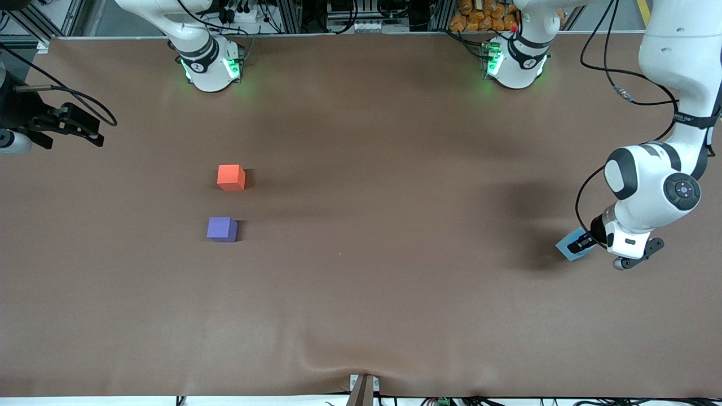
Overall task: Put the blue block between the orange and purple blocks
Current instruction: 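Carry the blue cube with the left gripper toward the table middle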
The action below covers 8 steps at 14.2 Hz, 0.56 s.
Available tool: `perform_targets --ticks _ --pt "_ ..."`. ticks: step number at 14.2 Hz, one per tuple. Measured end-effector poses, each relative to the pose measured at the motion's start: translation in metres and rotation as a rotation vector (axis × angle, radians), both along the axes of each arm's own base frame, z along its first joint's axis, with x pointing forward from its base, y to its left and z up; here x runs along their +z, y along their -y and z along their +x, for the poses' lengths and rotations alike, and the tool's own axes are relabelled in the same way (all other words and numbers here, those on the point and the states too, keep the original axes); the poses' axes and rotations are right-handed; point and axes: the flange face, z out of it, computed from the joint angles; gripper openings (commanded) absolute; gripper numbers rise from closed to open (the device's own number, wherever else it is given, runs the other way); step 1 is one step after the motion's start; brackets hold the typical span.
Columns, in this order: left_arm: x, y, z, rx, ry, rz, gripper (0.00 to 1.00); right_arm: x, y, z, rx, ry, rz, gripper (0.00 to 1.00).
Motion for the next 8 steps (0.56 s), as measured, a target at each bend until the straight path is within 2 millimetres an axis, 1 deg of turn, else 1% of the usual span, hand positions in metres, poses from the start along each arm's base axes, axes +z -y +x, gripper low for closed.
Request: perform_targets --ticks 1,2,3,4,6,8 --pt "0.017 0.017 0.003 -0.047 0.028 -0.006 0.54 0.000 0.000 0.000 0.000 0.000 0.000 1.00" --pt "0.033 0.039 0.005 -0.093 0.048 -0.015 0.54 0.000 0.000 0.000 0.000 0.000 0.000 1.00" --pt "0.045 0.066 0.003 -0.136 0.054 -0.030 0.54 0.000 0.000 0.000 0.000 0.000 0.000 1.00" --pt "0.054 0.098 0.000 -0.186 0.054 -0.047 0.54 0.000 0.000 0.000 0.000 0.000 0.000 1.00" --pt "0.063 0.168 -0.013 -0.276 0.047 -0.088 0.54 0.000 0.000 0.000 0.000 0.000 0.000 1.00" --pt "0.067 0.246 -0.037 -0.349 0.031 -0.132 0.54 0.000 0.000 0.000 0.000 -0.001 0.000 1.00"
